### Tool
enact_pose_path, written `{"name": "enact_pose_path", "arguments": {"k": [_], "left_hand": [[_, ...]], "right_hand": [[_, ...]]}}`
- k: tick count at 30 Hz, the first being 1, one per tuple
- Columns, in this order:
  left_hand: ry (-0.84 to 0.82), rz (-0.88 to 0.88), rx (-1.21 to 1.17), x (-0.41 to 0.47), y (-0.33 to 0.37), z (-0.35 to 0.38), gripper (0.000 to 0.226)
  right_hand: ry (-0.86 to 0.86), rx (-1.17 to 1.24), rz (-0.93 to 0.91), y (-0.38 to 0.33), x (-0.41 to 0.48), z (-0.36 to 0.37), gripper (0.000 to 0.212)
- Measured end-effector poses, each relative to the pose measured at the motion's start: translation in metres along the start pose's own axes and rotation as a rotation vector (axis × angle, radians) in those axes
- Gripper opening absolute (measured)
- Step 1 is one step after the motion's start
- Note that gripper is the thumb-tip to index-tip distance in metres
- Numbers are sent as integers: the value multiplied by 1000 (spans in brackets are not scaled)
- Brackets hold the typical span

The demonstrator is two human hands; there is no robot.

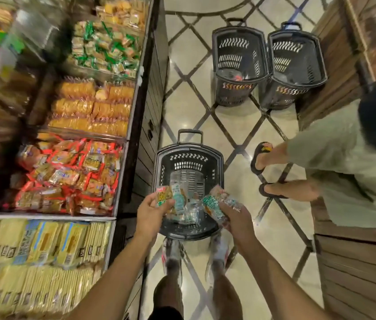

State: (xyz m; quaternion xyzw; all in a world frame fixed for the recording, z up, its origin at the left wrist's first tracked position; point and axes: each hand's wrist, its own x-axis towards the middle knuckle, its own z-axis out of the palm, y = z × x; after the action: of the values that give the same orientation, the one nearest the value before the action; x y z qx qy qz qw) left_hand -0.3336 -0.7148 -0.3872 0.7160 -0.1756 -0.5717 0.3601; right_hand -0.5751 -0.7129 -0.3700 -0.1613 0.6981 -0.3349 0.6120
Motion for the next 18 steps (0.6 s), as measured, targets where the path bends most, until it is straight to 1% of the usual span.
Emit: {"name": "enact_pose_path", "arguments": {"k": [1,2,4,6,7,8,10,11,14,16,18], "left_hand": [[20,-32,8,15,-16,3,55],[28,-55,10,28,-31,7,50],[82,-100,23,59,-62,16,49],[104,-132,10,81,-83,21,48],[107,-147,23,97,-100,24,45],[123,-164,33,113,-115,26,44],[147,-206,49,146,-145,29,46],[155,-216,77,164,-163,29,46],[199,-215,139,219,-215,32,41],[217,-197,277,249,-230,41,45],[170,-195,365,274,-241,49,45]], "right_hand": [[4,-23,24,10,17,1,18],[7,-44,54,20,33,3,22],[26,-92,85,46,72,6,38],[-8,-168,86,78,110,5,57],[-15,-209,110,93,128,6,60],[-10,-227,121,102,144,11,52],[0,-276,135,117,172,20,27],[2,-310,127,128,189,23,23],[-22,-415,137,169,237,33,31],[-17,-470,169,198,268,43,39],[-24,-488,216,230,302,52,45]]}}
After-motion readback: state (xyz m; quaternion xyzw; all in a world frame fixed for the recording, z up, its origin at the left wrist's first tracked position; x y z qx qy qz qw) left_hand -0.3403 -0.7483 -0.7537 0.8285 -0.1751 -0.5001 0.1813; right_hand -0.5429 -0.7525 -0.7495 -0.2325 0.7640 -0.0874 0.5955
